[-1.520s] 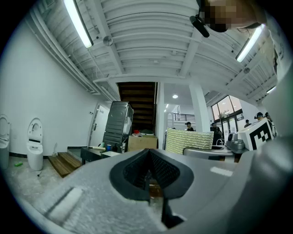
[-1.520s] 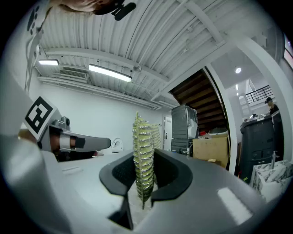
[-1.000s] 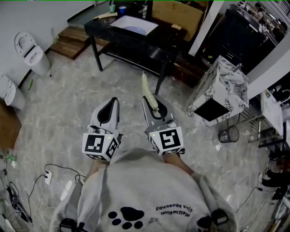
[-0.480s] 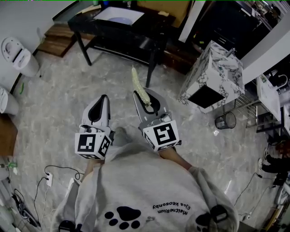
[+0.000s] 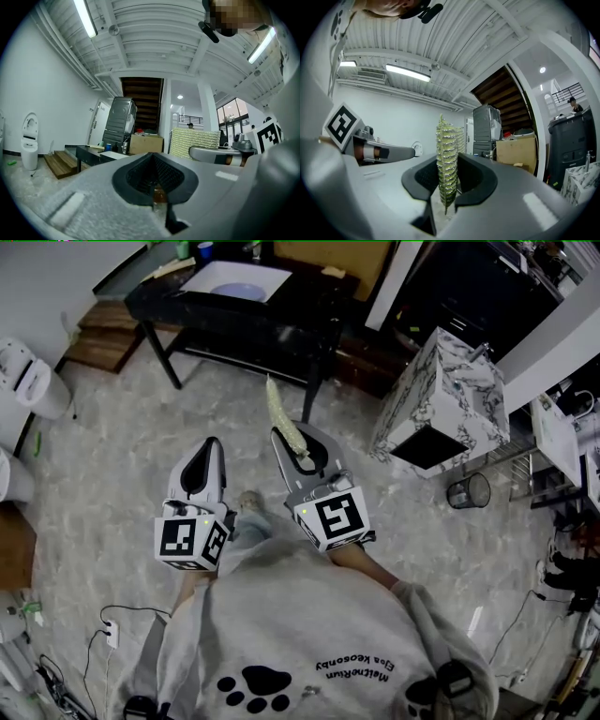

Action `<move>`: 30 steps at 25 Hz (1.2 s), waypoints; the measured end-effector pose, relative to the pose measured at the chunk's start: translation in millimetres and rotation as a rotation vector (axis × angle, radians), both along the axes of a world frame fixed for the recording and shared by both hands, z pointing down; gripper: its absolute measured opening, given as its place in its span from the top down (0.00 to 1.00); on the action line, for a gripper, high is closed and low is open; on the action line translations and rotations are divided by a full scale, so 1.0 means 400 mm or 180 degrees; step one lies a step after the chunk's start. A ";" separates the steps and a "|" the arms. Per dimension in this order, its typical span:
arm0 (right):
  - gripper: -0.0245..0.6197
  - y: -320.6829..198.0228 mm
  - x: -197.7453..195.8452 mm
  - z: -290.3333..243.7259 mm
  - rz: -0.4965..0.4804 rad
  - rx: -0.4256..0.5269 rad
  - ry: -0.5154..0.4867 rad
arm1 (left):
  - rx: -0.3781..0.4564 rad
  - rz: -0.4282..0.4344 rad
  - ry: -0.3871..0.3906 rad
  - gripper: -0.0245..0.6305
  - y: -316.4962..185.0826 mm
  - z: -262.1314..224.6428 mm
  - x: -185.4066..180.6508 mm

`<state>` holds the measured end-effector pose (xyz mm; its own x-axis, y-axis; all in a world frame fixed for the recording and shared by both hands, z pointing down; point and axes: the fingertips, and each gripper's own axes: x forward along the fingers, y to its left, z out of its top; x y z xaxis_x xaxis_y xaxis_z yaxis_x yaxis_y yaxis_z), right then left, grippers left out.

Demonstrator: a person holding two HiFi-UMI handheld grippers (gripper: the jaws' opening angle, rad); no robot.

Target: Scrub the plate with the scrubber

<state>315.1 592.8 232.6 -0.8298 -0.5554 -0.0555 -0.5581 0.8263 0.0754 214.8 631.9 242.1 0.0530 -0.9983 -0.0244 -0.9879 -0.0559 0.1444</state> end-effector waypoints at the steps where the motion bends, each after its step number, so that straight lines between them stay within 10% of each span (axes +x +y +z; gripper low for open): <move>1: 0.85 -0.026 -0.018 0.002 0.0016 -0.0003 0.0009 | -0.0003 0.0023 -0.0002 0.96 -0.028 0.001 -0.017; 30: 0.85 -0.539 -0.356 0.054 0.0454 -0.0104 0.0095 | -0.0061 0.0414 0.0049 0.96 -0.571 0.039 -0.365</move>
<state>172.7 377.0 254.3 -0.7433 -0.6688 -0.0119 -0.6679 0.7411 0.0679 68.9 403.5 257.9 0.1818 -0.9833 -0.0071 -0.9702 -0.1805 0.1618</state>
